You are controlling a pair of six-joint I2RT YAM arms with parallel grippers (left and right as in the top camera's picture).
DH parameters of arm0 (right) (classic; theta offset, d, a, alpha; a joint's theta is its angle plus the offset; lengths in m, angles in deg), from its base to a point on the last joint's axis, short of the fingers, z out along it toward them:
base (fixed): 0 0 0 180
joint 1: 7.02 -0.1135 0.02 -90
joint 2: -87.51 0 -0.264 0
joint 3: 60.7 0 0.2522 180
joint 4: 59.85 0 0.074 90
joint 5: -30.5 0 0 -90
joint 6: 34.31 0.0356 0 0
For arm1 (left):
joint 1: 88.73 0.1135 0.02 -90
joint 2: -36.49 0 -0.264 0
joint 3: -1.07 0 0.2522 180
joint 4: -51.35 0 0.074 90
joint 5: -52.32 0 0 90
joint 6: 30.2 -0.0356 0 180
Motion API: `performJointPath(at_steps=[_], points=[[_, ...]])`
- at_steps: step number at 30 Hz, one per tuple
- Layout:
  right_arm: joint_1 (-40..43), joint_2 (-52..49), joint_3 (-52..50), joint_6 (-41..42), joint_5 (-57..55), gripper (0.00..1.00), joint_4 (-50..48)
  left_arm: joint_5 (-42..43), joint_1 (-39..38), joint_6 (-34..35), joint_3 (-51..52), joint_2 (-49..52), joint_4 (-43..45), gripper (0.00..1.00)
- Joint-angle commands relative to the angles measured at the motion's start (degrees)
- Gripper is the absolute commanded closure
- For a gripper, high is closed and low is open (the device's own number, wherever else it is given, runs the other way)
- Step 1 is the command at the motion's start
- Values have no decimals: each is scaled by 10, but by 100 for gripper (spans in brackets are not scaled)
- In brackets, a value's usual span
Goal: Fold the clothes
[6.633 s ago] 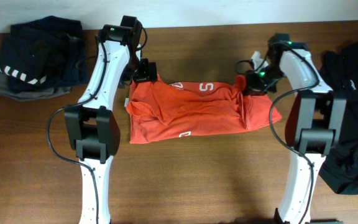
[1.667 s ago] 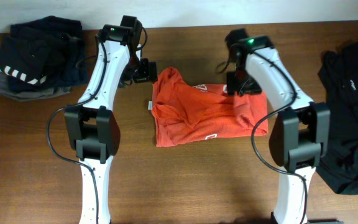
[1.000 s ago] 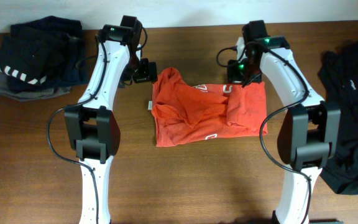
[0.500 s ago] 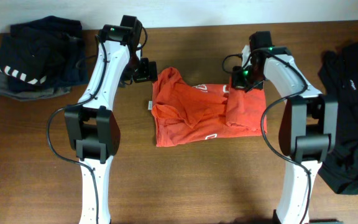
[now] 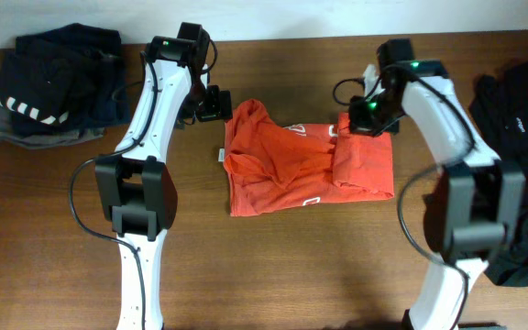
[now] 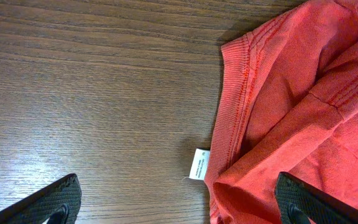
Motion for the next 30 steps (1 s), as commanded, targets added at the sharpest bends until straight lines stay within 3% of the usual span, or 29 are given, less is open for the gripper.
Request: performJointPath(at_steps=[1, 5, 9, 18, 23, 30], points=[[-3, 52, 0, -2, 7, 88, 41, 6, -1, -9, 3, -9, 3, 1], [-4, 42, -20, -17, 3, 82, 73, 6, -1, -9, 3, -9, 4, 1], [-3, 41, -87, -17, -26, 77, 31, 6, -1, -9, 3, -9, 4, 1], [-3, 41, -240, -2, -21, 79, -91, 6, -1, -9, 3, -9, 3, 1], [-3, 43, -246, 16, -23, 93, -75, 6, -1, -9, 3, -9, 3, 1], [-3, 74, -182, 53, -101, 88, -5, 6, -1, -9, 3, -9, 4, 1]])
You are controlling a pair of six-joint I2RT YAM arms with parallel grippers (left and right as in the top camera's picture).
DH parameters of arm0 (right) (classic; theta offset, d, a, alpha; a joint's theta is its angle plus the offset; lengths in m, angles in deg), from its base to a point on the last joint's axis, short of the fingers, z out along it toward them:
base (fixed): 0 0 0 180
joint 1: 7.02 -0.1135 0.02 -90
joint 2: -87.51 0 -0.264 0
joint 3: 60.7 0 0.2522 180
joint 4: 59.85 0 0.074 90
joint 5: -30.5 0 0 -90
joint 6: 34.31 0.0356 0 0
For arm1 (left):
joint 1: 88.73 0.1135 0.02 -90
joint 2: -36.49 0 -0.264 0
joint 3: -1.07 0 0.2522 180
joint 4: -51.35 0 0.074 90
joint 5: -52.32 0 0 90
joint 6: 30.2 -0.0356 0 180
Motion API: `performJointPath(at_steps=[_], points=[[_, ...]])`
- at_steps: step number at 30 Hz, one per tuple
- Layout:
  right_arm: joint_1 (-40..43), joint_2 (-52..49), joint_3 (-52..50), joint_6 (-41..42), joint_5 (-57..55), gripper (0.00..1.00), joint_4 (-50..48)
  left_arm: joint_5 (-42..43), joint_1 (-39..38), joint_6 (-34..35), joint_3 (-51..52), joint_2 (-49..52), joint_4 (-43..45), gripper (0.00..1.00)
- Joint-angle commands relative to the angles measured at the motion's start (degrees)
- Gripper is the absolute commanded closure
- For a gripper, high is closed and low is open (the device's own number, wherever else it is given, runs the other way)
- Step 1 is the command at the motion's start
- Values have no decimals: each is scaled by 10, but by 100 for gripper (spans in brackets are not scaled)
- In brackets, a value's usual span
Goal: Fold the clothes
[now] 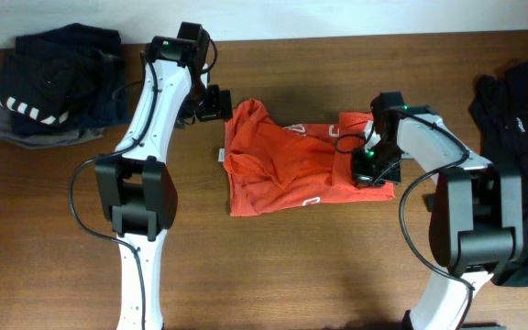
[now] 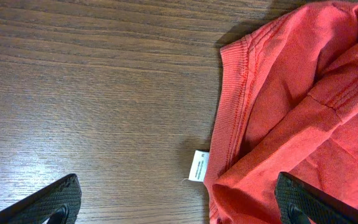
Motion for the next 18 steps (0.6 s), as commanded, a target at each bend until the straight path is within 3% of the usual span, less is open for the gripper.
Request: performJointPath(at_steps=[1, 2, 3, 4, 5, 7, 11, 15, 18], points=[[-3, 35, 59, 21, -52, 82, 40, 6, -1, -9, 3, -9, 1, 1], [-3, 39, 70, 21, -47, 71, 47, 6, -1, -9, 3, -9, 1, 1], [-3, 42, 82, 20, -41, 43, 55, 6, -1, -9, 3, -9, 1, 1], [-3, 42, 91, 16, -34, 25, 61, 6, -1, -9, 3, -9, 2, 1], [-3, 42, 99, 14, -28, 12, 66, 6, -1, -9, 3, -8, 3, 1], [-3, 42, 102, 14, -24, 0, 65, 6, -1, -9, 3, -3, 3, 1], [-3, 42, 101, 14, -24, 1, 65, 51, -1, -10, 17, 11, 1, 1], [-3, 42, 101, 14, -24, 1, 65, 157, 0, -73, 43, 26, 5, 1], [-3, 42, 101, 14, -24, 1, 65, 177, 0, -92, 53, 34, 10, 1]])
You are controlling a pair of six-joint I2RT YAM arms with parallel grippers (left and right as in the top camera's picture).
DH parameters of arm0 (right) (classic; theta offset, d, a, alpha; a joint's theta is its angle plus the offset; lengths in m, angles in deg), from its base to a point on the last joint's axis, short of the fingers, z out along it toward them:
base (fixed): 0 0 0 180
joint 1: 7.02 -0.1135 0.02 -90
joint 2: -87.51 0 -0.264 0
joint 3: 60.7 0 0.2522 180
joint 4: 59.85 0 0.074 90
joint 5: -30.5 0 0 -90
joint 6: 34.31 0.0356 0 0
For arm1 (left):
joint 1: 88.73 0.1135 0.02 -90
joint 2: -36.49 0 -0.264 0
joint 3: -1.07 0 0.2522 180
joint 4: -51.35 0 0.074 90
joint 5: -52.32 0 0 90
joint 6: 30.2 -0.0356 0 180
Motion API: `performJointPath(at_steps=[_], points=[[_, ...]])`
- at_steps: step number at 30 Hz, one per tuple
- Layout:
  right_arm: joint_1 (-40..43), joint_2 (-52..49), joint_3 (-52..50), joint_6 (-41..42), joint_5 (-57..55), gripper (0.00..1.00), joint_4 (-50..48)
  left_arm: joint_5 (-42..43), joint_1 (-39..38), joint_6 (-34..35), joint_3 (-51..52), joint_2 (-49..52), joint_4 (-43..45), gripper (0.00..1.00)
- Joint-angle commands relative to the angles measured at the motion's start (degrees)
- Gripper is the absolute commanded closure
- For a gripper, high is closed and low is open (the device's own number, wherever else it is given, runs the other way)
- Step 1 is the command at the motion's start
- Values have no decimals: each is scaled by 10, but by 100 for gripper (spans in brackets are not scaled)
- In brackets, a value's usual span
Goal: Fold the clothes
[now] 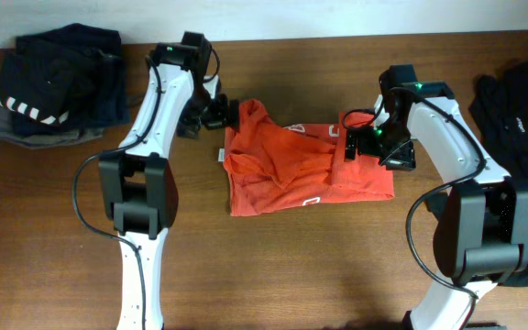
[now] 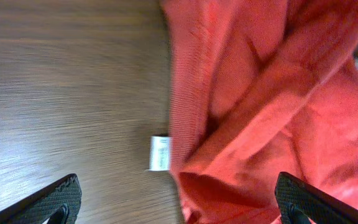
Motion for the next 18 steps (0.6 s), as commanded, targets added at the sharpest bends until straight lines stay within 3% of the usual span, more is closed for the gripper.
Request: performJointPath(at_steps=[1, 10, 15, 18], points=[[-3, 10, 6, 2, 1, 1, 2, 68, 0, -47, 19, 23, 7, 1], [-3, 10, 6, 2, 1, 1, 1, 82, 19, -47, 73, 25, 16, 1], [-3, 10, 6, 2, 1, 1, 0, 213, 34, -89, 136, 25, 63, 1], [-3, 10, 6, 2, 2, 1, 0, 238, 34, -89, 175, 25, 84, 1]])
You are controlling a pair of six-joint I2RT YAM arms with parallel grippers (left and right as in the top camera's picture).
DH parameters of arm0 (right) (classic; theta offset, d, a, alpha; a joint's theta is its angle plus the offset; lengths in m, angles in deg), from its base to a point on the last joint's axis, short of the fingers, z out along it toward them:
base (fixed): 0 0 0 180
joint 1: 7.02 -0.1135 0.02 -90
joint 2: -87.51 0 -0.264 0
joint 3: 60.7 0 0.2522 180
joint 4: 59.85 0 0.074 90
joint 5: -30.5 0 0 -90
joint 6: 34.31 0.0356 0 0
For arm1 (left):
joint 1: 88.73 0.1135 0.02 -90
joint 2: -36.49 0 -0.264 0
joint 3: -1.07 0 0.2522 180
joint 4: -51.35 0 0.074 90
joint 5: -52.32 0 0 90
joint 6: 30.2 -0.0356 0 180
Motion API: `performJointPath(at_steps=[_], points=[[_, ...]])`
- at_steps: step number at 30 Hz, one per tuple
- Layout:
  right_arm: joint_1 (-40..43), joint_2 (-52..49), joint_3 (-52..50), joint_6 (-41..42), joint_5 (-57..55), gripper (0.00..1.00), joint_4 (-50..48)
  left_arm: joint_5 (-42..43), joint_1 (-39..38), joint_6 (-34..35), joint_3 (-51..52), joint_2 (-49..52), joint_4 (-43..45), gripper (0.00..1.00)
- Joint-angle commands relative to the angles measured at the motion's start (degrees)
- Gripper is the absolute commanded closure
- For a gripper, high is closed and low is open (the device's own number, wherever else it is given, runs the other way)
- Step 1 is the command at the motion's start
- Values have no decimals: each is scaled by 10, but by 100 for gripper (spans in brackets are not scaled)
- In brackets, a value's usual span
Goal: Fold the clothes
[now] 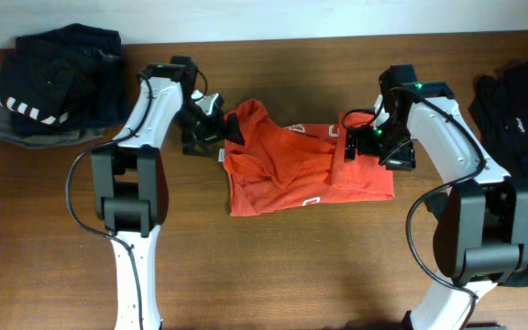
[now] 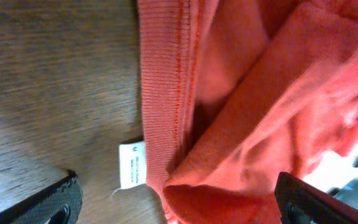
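An orange shirt (image 1: 291,170) lies crumpled mid-table, its right end folded over into a narrow flap. My left gripper (image 1: 214,129) is at the shirt's left edge. In the left wrist view the left gripper (image 2: 185,204) is open wide. The ribbed orange hem (image 2: 166,93) and a white tag (image 2: 131,165) lie between its fingers, which do not touch the cloth. My right gripper (image 1: 379,139) hovers at the shirt's right end beside the flap. Its jaws are hidden by the wrist from above.
A pile of dark clothes (image 1: 53,82) sits at the far left corner. A black garment (image 1: 521,105) lies at the far right, with more black cloth below it. Bare brown table (image 1: 291,266) shows in front of the shirt.
My left gripper has come closer to the shirt's left edge and turned, so the ribbed hem and tag now fill more of the wrist view. The right arm has not moved.
At first my right gripper was at the shirt's top right corner with a wide flap folded over. Then it was lower on that end, then back up beside a narrower flap. My left gripper stayed open beside the shirt's left edge, then over the hem, and now closer still.
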Motion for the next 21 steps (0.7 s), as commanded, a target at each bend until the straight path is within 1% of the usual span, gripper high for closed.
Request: performJointPath(at_steps=[1, 6, 11, 21], points=[[-3, 10, 6, 2, 2, 1, 0, 76, -5, -26, 65, 22, 21, 1], [-3, 10, 6, 2, 2, 1, -5, 89, -7, -26, 95, 22, 22, 1], [-3, 10, 6, 2, 2, 1, -12, 114, -34, -21, 105, 22, 42, 1], [-3, 10, 6, 2, 1, 1, -7, 114, -102, 87, 105, 24, 141, 1]])
